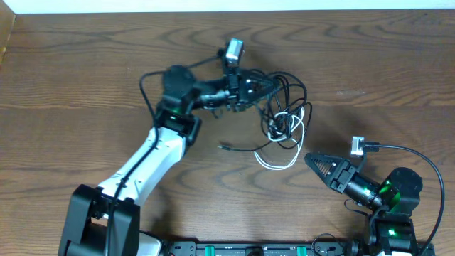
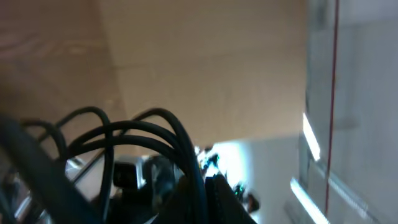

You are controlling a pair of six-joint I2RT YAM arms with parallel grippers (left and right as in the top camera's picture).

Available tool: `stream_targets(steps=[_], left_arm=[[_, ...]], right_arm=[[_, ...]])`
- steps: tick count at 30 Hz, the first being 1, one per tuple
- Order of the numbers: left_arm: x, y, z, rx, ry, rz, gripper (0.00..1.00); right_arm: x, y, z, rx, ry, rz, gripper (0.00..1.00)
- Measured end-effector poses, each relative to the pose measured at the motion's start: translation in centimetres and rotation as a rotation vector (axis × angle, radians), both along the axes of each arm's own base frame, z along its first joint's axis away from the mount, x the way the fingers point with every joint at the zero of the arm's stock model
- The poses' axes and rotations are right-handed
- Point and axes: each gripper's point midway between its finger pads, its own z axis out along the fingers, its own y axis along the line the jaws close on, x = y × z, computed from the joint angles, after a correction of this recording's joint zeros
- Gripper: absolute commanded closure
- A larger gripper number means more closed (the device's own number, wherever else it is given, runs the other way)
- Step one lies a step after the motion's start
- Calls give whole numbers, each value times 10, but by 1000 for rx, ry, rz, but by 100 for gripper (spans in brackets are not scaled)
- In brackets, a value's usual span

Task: Untangle cables

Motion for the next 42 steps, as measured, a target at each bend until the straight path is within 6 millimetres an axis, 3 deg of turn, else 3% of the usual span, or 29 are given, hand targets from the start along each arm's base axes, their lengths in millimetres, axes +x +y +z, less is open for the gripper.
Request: stream_targets(steps=[4,15,28,35,42], left_arm=[[8,-17,-17,37,79,85,93],[-1,-53,-18,50,5,172,93],[-2,-57,-18,51,0,180,93],[-8,-62,-18,52,-6,165,93],[-19,-73,-18,55,-28,140,93]], right_arm=[[-1,3,-1,55,87,-8,48],[-3,25,-8,108,245,-31,57],[26,0,-18,119,292,-291,57],[32,-8,-21,153,337,-364,67],[35,-10,-25,205,411,-400,67]])
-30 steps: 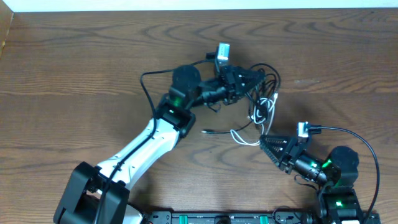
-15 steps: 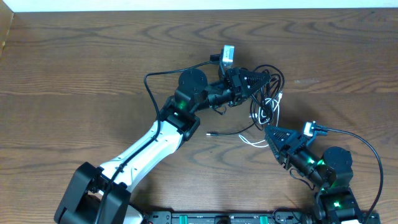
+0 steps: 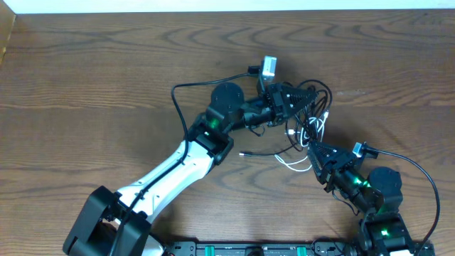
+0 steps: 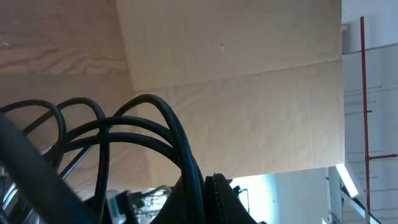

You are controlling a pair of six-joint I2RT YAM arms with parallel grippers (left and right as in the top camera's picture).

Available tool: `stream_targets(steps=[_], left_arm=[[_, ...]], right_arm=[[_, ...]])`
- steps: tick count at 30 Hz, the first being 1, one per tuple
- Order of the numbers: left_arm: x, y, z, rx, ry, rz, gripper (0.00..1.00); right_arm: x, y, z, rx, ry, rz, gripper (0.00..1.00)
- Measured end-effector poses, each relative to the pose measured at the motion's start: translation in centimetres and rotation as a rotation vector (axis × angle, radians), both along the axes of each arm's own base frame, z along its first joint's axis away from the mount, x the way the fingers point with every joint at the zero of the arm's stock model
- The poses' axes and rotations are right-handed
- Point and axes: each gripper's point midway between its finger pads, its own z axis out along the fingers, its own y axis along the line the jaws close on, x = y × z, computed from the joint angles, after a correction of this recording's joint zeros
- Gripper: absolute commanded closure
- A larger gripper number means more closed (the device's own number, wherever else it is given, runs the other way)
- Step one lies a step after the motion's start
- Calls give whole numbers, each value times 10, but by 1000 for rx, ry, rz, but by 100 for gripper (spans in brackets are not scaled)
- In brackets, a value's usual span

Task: Untangle cables

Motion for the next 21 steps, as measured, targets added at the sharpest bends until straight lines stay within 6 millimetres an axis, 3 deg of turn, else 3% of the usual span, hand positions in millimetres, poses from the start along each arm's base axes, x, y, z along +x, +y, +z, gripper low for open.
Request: stream_targets(steps=[4,11,15,17,18,21], left_arm=[[-7,-7,0,3,-11,-5,93],[-19,-19,0,5,-25,-24,92],[-20,-21,0,9,-41,-25,92],[-20,-21,0,8,-42,-24,92],[-21,-21,0,9,-42,-24,92],[-22,-22,0,9,-42,-29,92]], right_arm=[[1,1,-9,29,63,-11,68],[6,3,-12,61,91,-15,98],[8,4,-10,74,87,-15,97],[8,4,-10,78,89,-13,80],[8,4,-10,82,92,-11,79],[7,6,-9,84,89,-2,92]])
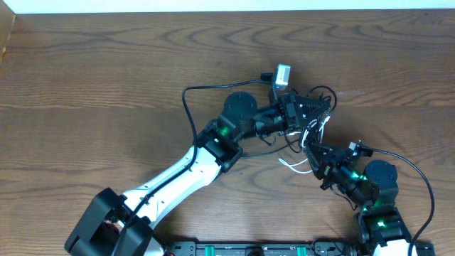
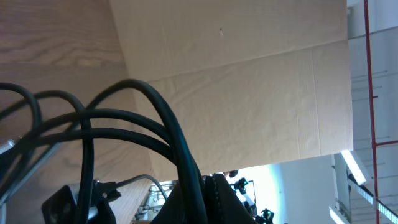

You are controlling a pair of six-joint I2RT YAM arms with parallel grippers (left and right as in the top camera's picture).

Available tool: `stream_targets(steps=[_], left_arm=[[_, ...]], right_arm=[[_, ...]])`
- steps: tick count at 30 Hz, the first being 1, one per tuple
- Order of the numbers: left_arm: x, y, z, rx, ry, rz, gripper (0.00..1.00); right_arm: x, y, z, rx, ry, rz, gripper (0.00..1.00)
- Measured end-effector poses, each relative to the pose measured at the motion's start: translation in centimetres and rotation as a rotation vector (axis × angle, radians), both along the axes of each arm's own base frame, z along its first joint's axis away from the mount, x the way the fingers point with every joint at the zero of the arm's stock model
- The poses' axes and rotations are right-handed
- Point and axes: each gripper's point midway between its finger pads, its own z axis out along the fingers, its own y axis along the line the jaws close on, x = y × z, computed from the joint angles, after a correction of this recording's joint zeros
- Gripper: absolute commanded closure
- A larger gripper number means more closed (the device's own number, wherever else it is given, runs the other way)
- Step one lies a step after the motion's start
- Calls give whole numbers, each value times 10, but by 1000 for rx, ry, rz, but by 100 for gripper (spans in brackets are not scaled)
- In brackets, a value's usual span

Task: Untangle cables

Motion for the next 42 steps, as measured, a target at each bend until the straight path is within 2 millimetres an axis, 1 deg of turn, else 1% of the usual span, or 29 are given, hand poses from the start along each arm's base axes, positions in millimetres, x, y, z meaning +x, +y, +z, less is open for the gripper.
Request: stream_targets(steps=[2,8,12,14,16,19,22,23,26,28,29,31,34,36,38,42], left_arm=[[-2,-1,0,0,-3,-4,92],[-3,-3,0,1,-4,0,93],[1,-2,0,10,-43,17,92],[5,1,-1,21,-72,35,93],[16,9,-3,37,-91,68,92],[44,31,-13,76,-83,147,93],[70,58,-30,131,-28,221,93],[78,68,-34,144,-19,251,92],[111,107,-44,182,12,375,93],[126,134,-57,224,55,445,92],[131,144,-64,245,75,471,92],[137,159,-73,275,103,504,92],[135,166,-87,317,150,504,92],[132,164,-90,321,159,483,92],[128,159,-88,314,156,454,92],[114,142,-83,293,134,355,92]], right_arm=[[0,0,0,1,1,1,99],[0,1,0,7,5,2,99],[-4,5,1,-3,-10,38,99],[-7,8,1,-29,-38,79,99],[-11,12,-2,-64,-55,124,99],[-23,17,-14,-122,-48,202,99],[-36,19,-29,-191,-21,277,99],[-44,19,-37,-211,8,304,99],[-69,15,-70,-269,129,368,99],[-80,11,-84,-314,176,391,99],[-82,9,-87,-330,182,395,99],[-82,5,-92,-371,181,390,99],[-78,0,-95,-418,164,374,98],[-70,-2,-91,-437,123,361,87],[-60,0,-82,-446,54,349,80],[-37,5,-53,-454,-130,329,72]])
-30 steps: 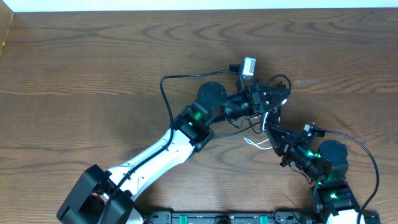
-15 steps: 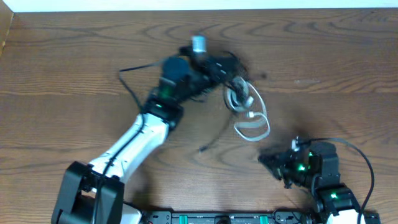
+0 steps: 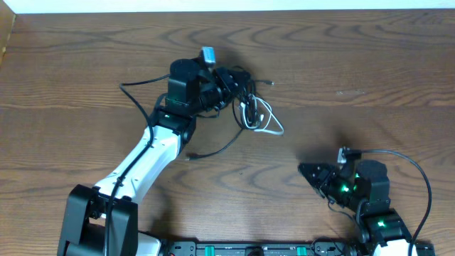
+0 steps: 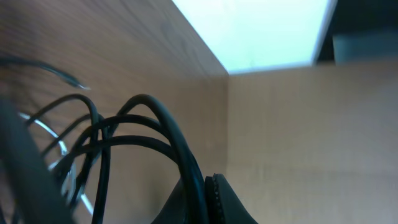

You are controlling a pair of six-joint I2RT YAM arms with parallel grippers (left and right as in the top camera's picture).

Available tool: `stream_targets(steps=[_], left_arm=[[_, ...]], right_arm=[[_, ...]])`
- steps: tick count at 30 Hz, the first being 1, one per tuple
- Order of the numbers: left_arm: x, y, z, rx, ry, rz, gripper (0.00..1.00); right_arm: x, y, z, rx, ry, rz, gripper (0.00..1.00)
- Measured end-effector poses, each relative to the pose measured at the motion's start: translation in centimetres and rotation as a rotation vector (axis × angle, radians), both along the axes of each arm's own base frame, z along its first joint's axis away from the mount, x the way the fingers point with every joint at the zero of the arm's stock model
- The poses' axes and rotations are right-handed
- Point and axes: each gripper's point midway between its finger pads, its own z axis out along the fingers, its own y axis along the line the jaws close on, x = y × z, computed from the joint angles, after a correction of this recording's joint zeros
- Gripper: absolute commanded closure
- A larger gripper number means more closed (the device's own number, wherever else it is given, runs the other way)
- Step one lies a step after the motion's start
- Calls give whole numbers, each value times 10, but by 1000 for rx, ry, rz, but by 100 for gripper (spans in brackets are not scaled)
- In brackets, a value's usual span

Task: Untangle cables

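My left gripper (image 3: 229, 84) is at the upper middle of the table, shut on a black cable (image 4: 168, 134). In the left wrist view that cable runs down between the fingers (image 4: 227, 200), with several black loops arching over them. The tangle (image 3: 250, 99) hangs off the gripper's right side. A white cable loop (image 3: 264, 122) lies on the wood just below it. A loose black cable end (image 3: 213, 151) trails toward the lower left. My right gripper (image 3: 304, 169) sits low at the right, well apart from the cables. Its fingers come to a single point with nothing between them.
The brown wooden table (image 3: 370, 64) carries only the cables and both arms. A pale wall edge runs along the far side (image 3: 227, 6). The right arm's own black lead (image 3: 416, 174) curves round its base.
My left gripper has moved left and slightly up with the whole cable bundle. The right gripper, which was at the tangle's lower right, now sits back at the lower right, clear of the cables.
At first my left gripper held the black cable at the upper middle while the right rested at the lower right. Both then met right of centre, the right gripper's tip at the white loops. Now they are apart and the bundle is left of centre.
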Motion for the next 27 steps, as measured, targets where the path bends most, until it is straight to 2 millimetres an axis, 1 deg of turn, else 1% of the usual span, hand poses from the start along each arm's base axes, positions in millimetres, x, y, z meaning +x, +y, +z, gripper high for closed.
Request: stream_targets(steps=[2,5,10,11,14,19,24,25,27], left_arm=[[-9,-10,7,-17,-33,-71,92],[-25,-23,21,-51,-103,-199,92],[-51,-35,43,-113,-209,-382,92],[-55,-37,46,-123,-219,-411,92],[-70,-42,49,-143,-226,-492,92],[-94,-58,50,-163,-226,-595,92],[-113,-75,51,-175,-211,-659,92],[-116,-77,51,-178,-202,-666,92],[-121,-82,51,-184,-184,-676,92]], right_arm=[[8,2,12,-2,-79,13,68],[15,0,20,-23,-146,13,62],[28,-6,32,-91,-271,-5,53],[30,-7,35,-100,-294,-4,52],[34,-7,43,-120,-356,4,50],[38,-7,54,-169,-456,30,44],[39,-7,54,-237,-519,69,41],[39,-7,54,-251,-529,73,39],[40,-10,52,-283,-537,70,38]])
